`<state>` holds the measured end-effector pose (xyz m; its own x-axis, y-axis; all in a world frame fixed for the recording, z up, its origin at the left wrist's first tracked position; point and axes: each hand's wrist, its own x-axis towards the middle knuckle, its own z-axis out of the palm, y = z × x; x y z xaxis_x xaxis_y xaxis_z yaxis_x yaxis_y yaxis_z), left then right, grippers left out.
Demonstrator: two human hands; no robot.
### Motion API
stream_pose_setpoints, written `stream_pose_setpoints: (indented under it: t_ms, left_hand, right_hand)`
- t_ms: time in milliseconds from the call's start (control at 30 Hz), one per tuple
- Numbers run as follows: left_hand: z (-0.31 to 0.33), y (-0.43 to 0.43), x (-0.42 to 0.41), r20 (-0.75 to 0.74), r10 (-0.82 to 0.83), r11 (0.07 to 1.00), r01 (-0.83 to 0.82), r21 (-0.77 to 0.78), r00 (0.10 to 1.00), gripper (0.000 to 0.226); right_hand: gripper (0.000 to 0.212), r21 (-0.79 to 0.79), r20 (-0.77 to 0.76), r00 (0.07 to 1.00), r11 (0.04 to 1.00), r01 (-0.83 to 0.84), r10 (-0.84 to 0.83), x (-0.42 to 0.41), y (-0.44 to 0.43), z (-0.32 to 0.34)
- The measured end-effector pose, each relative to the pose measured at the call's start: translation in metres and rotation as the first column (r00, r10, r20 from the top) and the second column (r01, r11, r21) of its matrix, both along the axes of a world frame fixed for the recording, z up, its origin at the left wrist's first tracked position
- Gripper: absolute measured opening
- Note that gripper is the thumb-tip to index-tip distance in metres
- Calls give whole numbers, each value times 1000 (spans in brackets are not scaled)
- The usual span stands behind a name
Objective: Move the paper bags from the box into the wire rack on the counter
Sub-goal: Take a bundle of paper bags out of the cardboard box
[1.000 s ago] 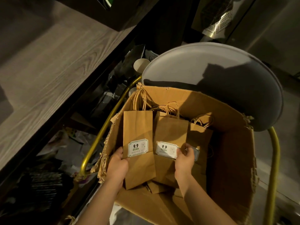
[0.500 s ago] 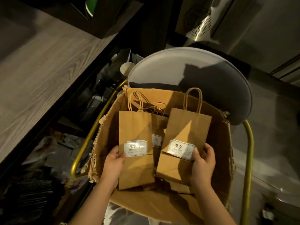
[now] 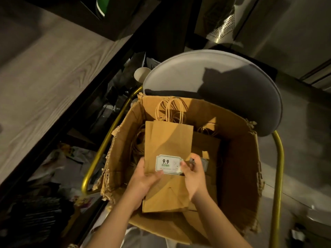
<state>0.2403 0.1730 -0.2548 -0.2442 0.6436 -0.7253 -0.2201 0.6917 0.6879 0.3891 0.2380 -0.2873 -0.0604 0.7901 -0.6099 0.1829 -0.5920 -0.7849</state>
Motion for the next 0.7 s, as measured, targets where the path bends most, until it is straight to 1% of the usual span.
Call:
stream_pose_setpoints:
  t_ms: [100, 200, 300, 333, 367, 467, 533, 600, 700]
  left_hand:
    - [-1, 1, -1, -131, -57, 998, 53, -30, 990, 66]
    - [-3, 1, -5, -175, -72, 996, 62, -65, 982, 70]
    - [-3, 3, -7, -222, -123, 991, 109, -73, 967, 66]
    - [-3, 4, -7, -227, -116, 992, 101, -76, 967, 65]
    - [-5, 4, -7, -232, -108, 993, 92, -79, 967, 64]
    - [-6, 5, -6, -249, -98, 994, 80, -80, 964, 62]
    - [-8, 5, -6, -274, -99, 993, 80, -81, 956, 62]
    - [-10, 5, -6, -296, -98, 993, 75, -89, 950, 64]
    - [-9, 6, -6, -310, -109, 992, 83, -95, 944, 63]
  right_hand:
    - [33, -40, -54, 998, 999, 18, -20, -12, -6, -2]
    - [24, -143, -103, 994, 990, 17, -32, -12, -5, -3]
    - [22, -285, -109, 987, 955, 85, -120, 0, -1, -12]
    - [23, -310, -80, 984, 942, 129, -161, 6, 0, -17]
    - [24, -316, -15, 984, 935, 162, -175, 14, 3, -22]
    - [36, -300, 231, 966, 935, 187, -118, 43, 9, -40]
    - [39, -309, 325, 940, 929, 205, -100, 61, 11, -49]
    - [41, -341, 396, 915, 913, 223, -76, 74, 14, -54]
    - [46, -378, 424, 905, 903, 204, -26, 82, 13, -62]
